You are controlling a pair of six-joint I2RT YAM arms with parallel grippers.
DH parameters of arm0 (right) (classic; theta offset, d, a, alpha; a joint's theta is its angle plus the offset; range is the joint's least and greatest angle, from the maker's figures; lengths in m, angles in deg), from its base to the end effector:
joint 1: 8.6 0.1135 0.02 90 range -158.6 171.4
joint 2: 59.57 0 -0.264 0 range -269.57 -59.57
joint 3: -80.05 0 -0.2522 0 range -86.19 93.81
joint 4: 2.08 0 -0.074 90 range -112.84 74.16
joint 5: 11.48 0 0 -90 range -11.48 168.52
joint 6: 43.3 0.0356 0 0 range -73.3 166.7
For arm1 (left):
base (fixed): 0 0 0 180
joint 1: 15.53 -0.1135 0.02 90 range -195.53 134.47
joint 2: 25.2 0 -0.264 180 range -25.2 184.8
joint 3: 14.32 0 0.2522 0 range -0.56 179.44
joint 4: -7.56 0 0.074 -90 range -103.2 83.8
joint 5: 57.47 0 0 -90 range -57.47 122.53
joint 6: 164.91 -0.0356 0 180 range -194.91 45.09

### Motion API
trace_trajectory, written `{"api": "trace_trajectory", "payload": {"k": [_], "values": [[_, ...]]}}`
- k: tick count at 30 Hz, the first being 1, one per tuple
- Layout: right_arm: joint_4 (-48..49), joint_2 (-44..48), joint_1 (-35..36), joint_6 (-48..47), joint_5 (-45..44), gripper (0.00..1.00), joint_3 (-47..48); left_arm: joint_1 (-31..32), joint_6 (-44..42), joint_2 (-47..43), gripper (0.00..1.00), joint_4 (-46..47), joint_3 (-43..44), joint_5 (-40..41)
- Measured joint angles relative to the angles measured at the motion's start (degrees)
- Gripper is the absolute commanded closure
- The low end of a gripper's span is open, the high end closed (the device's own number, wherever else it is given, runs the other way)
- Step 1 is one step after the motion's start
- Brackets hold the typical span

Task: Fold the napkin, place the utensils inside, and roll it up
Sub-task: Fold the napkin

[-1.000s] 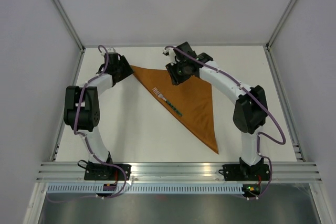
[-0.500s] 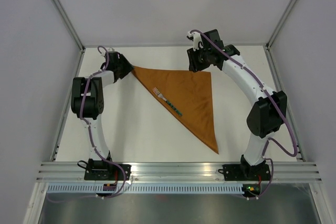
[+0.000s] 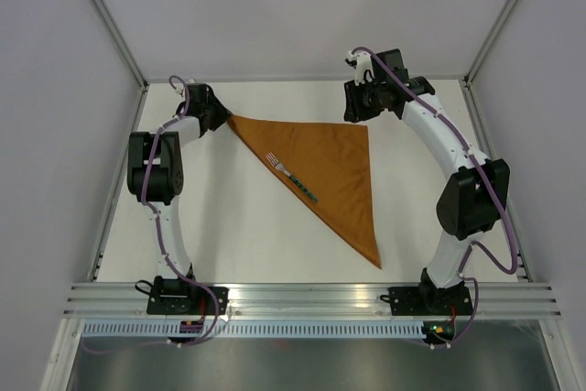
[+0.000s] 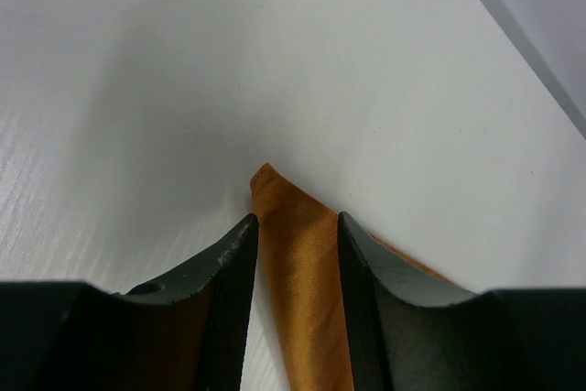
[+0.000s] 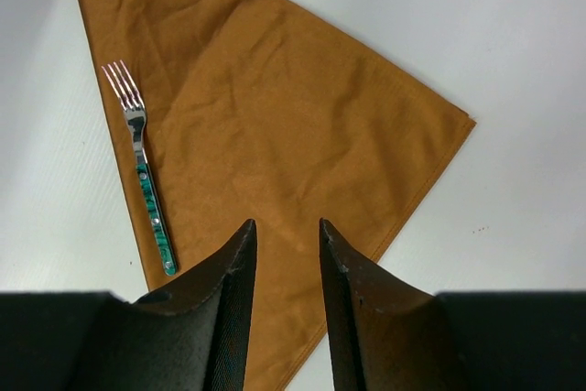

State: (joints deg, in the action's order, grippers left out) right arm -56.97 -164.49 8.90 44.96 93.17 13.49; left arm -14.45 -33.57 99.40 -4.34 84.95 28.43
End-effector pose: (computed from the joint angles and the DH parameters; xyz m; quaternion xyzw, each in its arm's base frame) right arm 0.3904 0.1325 0.3275 -0.2006 0.8999 0.1678 0.3489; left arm 0.4849 -0.0117 0.1567 -0.2932 0.8460 -0.1906 0.4024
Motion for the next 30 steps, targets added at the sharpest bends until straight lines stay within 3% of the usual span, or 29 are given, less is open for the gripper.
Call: {"api": "trace_trajectory", "payload": {"k": [15, 21, 30], "values": [[0.0, 0.3, -1.6, -0.2, 2.6, 0.64, 0.0, 0.3, 1.1, 3.3, 0.57, -9.5, 6.2, 4.6], [0.1, 0.3, -1.9, -0.2, 3.2, 0.65, 0.0, 0.6, 1.3, 3.3, 0.66, -10.8, 7.0, 5.6], [0.2, 0.3, -2.5, -0.7, 3.6, 0.66, -0.1, 1.3, 1.4, 5.0, 0.94, -11.0, 8.3, 5.6]]}}
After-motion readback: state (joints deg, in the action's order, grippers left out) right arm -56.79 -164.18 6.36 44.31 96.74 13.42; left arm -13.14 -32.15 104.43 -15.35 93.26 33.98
